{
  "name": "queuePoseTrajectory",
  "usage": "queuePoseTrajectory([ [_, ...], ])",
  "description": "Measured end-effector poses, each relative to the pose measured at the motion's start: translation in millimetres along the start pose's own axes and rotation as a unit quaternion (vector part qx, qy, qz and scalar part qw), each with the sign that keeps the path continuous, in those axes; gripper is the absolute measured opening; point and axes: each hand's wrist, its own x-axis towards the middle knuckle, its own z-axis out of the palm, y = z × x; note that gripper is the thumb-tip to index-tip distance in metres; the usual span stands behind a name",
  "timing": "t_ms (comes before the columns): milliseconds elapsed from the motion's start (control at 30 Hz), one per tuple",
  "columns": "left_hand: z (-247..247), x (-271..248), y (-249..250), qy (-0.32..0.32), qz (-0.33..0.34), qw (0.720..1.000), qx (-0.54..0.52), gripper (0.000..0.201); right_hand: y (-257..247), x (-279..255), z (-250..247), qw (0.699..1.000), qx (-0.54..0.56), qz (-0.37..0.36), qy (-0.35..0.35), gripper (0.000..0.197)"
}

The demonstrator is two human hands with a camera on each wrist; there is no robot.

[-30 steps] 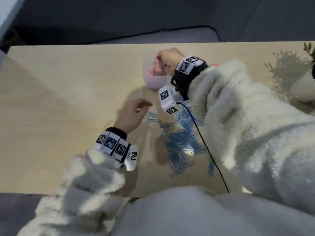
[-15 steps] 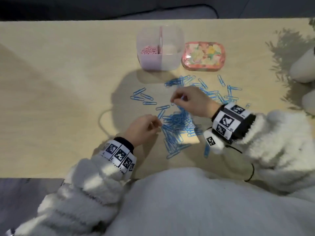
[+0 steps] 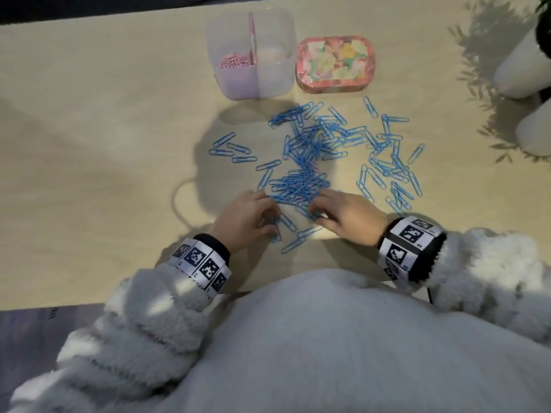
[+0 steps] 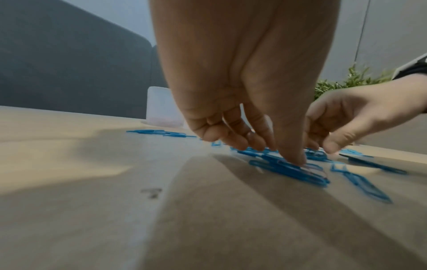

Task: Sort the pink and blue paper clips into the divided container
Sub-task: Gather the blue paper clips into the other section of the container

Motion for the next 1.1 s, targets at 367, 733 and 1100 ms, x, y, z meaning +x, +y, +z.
queuePoseTrajectory([
  [367, 11.9, 5.2, 5.4, 0.002, 0.078, 0.995, 0.067, 0.028, -4.6, 24.2, -11.4, 0.995, -0.024, -0.009, 0.095, 0.013],
  [733, -5.0, 11.1, 4.7, 0.115, -0.122, 0.937, -0.306, 0.012, -8.3, 36.6, -8.3, 0.996, -0.055, 0.063, 0.034, 0.015],
  [1100, 6.6, 48.3, 30.9, 0.072, -0.065, 0.992, -0.084, 0.028, 27.9, 11.8, -45.4, 0.832, 0.453, 0.253, 0.196, 0.027],
])
